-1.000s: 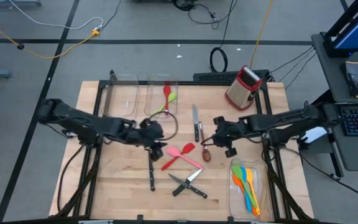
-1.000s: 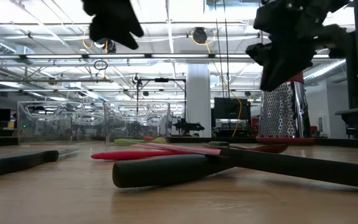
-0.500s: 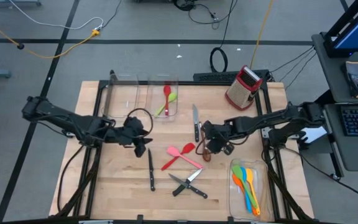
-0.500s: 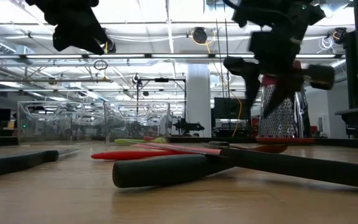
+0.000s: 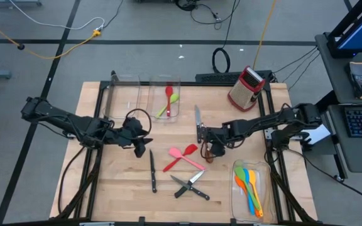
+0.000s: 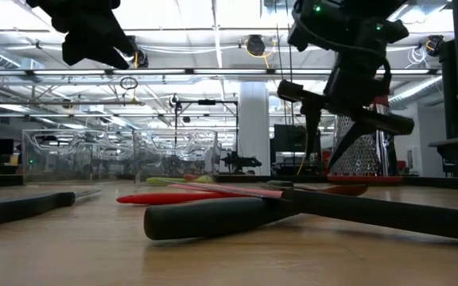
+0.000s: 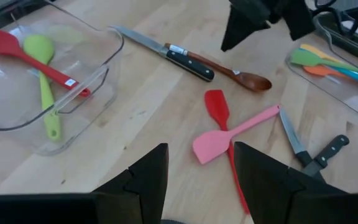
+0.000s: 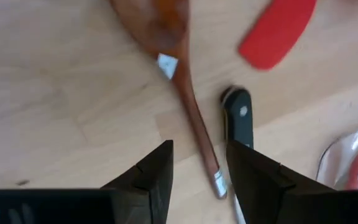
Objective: Pick & Place Kitchen Items
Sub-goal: Put the brown serving spoon into the top right transparent bin
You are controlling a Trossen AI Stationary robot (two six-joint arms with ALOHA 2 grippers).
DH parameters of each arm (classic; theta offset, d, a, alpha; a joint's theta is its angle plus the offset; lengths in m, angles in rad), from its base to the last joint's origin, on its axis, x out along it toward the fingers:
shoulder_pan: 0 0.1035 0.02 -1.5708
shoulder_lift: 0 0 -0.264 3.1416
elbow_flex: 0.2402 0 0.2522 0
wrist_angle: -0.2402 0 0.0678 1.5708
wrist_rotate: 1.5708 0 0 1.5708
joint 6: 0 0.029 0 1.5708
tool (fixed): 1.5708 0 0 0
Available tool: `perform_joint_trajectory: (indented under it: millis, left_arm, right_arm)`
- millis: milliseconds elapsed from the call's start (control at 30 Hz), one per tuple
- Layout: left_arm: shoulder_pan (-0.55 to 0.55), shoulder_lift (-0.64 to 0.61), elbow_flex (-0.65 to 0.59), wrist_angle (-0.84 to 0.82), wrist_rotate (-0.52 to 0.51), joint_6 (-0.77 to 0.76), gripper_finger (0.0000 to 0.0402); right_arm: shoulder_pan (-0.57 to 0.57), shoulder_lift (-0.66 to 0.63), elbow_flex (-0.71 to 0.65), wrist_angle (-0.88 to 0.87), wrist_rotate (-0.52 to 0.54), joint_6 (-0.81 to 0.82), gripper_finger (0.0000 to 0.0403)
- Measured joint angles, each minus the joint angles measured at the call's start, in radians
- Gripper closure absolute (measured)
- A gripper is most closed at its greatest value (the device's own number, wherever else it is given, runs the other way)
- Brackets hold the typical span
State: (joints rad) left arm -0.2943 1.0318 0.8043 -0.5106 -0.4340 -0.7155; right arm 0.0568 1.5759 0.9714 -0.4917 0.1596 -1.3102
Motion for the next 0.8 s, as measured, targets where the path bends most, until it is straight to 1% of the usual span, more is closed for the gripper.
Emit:
perform_joint_trajectory:
  millis: [233,400,567,800]
  left_arm:
    - [0.000,0.000,0.000,0.000,-0.013,-0.001,0.0215]
    - [0.000,0.002,0.000,0.000,-0.013,-0.001,0.0215]
    - [0.000,0.002,0.000,0.000,-0.013,0.003,0.0215]
    - [0.000,0.002,0.000,0.000,-0.013,0.004,0.0215]
  right_arm:
    - [-0.010,0.069,0.000,0.047,0.002,-0.132,0.0261]
    - [-0.017,0.085,0.001,0.092,0.022,-0.150,0.0261]
    - [-0.028,0.089,-0.001,0.066,0.018,-0.147,0.0261]
    - [-0.031,0.150,0.003,0.077,0.000,-0.145,0.0261]
